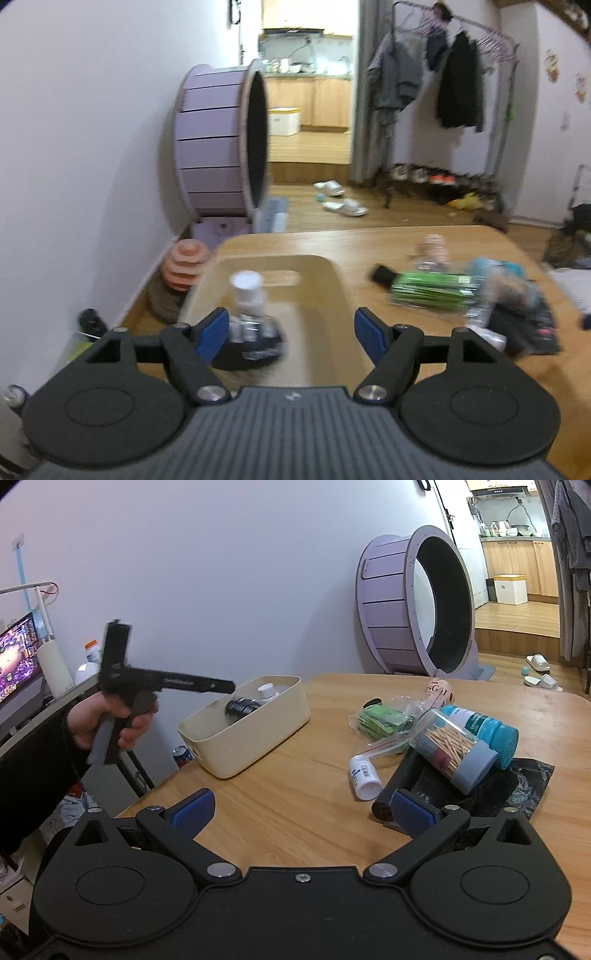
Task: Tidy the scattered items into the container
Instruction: 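Lower the wrist ball into the bin and open the left gripper, then move the right gripper to the small white pill bottle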
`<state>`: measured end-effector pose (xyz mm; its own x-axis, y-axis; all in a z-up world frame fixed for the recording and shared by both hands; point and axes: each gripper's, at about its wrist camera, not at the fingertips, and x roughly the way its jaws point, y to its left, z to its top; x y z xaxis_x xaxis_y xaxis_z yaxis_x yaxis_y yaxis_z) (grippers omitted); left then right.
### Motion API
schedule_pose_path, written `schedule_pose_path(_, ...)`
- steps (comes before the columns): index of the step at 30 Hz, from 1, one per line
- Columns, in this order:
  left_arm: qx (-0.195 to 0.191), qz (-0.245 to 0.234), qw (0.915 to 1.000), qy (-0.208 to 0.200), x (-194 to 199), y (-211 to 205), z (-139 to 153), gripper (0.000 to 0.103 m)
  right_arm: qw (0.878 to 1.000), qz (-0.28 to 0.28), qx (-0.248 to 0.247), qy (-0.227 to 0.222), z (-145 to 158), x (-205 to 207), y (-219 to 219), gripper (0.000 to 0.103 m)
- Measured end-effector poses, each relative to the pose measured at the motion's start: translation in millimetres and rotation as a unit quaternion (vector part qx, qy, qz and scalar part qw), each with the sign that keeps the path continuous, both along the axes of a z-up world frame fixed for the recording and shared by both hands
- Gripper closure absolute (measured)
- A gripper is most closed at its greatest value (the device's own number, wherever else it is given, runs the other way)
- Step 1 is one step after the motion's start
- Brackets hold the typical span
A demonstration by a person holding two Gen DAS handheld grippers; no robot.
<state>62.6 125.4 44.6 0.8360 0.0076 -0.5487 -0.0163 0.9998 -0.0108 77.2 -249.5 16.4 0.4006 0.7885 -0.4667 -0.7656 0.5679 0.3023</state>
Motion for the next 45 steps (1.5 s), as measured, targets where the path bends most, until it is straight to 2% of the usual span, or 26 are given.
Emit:
schedule_pose_path(7, -0.057, -0.084, 0.9947, -0.016, -20, -56, -9, 0.029, 1.000, -0.020, 0.005, 0.000, 1, 4, -8, 0.000)
schedule_pose_path(14, -0.075, -0.136, 0.9877, -0.021, 9, -114, -24, 0.028, 0.998, -0.066, 0.008, -0.001, 0, 11, -25, 0.000)
schedule_pose_path(17, -0.091, -0.137, 0.9863, -0.014, 22, -120, -33, 0.028, 0.996, -0.085, 0.013, -0.003, -1, 15, -31, 0.000)
schedule_pose_path(21, -0.095, -0.144, 0.9849, -0.002, 18, -117, -43, 0.028, 0.995, -0.103, 0.007, -0.005, -5, 17, -30, 0.000)
schedule_pose_path(29, -0.113, -0.144, 0.9830, 0.014, -9, -98, -55, 0.028, 0.996, -0.083, -0.025, -0.028, -9, 17, -4, 0.001)
schedule_pose_path(32, -0.107, -0.161, 0.9812, 0.006, -19, -100, -57, 0.028, 0.995, -0.075, -0.056, -0.041, -7, 20, 12, 0.009)
schedule_pose_path(34, -0.108, -0.164, 0.9806, 0.000, -25, -99, -57, 0.028, 0.994, -0.069, -0.076, -0.047, -6, 23, 21, 0.020)
schedule_pose_path(36, -0.110, -0.160, 0.9809, -0.002, -27, -96, -57, 0.028, 0.992, -0.063, -0.094, -0.049, -5, 28, 30, 0.021)
schedule_pose_path(41, -0.129, -0.142, 0.9814, -0.011, -32, -87, -57, 0.028, 0.990, -0.018, -0.136, -0.042, -6, 43, 56, 0.039)
schedule_pose_path(43, -0.138, -0.135, 0.9812, -0.009, -34, -84, -58, 0.028, 0.987, -0.002, -0.159, -0.036, -10, 50, 68, 0.056)
schedule_pose_path(45, -0.136, -0.131, 0.9820, -0.010, -35, -84, -58, 0.028, 0.985, 0.004, -0.168, -0.026, -12, 58, 76, 0.064)
